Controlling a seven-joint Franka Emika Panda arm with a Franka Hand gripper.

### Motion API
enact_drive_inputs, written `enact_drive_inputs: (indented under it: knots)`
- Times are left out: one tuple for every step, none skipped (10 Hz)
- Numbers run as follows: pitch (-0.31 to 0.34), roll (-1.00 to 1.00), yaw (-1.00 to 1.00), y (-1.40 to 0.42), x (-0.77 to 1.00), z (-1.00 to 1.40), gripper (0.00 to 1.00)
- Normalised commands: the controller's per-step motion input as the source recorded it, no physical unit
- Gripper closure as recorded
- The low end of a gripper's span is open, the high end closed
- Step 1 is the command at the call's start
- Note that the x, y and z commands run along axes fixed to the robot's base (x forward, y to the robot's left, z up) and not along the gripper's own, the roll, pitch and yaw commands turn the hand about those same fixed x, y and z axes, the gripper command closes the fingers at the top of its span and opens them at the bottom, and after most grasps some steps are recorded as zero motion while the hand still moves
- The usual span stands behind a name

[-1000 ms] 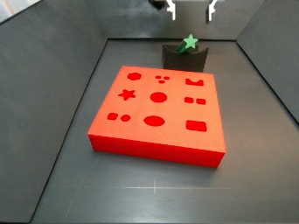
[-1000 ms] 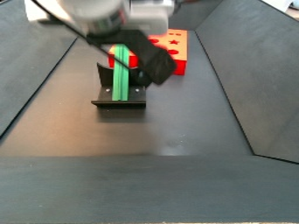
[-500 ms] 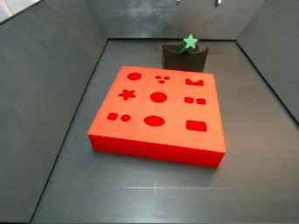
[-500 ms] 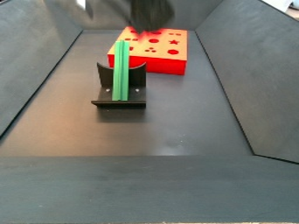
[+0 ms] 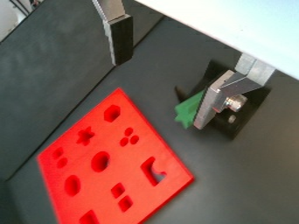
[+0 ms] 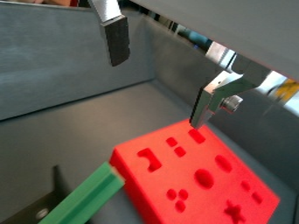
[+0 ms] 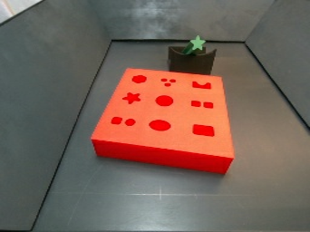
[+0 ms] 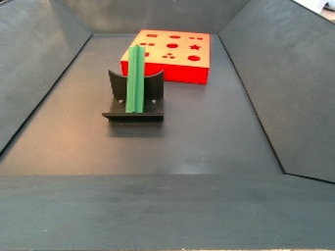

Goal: Pick up the star object. Move up. Place the star object on the fixture. Regrasp the star object. Move to above the board. Insert the star object.
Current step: Regrasp the star object.

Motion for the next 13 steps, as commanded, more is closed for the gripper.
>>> enact_drive_inputs:
  knots:
    - [0.036, 1.00, 0.01, -0.01, -0.02, 0.03, 0.00]
    - [0.031, 1.00, 0.01, -0.04, -0.01, 0.01, 0.00]
    - [0.028, 1.00, 0.01, -0.03, -0.01, 0.01, 0.00]
    - [0.025, 1.00, 0.01, -0.03, 0.00, 0.01, 0.00]
    - [0.023, 1.00, 0.01, -0.02, 0.00, 0.01, 0.00]
    - [0.022, 1.00, 0.02, -0.02, 0.01, 0.01, 0.00]
    - [0.024, 1.00, 0.02, -0.02, 0.01, 0.01, 0.00]
    - [0.032, 1.00, 0.02, -0.02, 0.01, 0.01, 0.00]
    - [0.037, 1.00, 0.02, -0.02, 0.02, 0.01, 0.00]
    - [0.048, 1.00, 0.02, -0.02, 0.03, 0.00, 0.00]
    - [0.053, 1.00, 0.03, -0.03, 0.04, 0.00, 0.00]
    - [0.067, 1.00, 0.03, -0.03, 0.06, 0.00, 0.00]
    - [0.086, 1.00, 0.04, -0.03, 0.07, -0.01, 0.00]
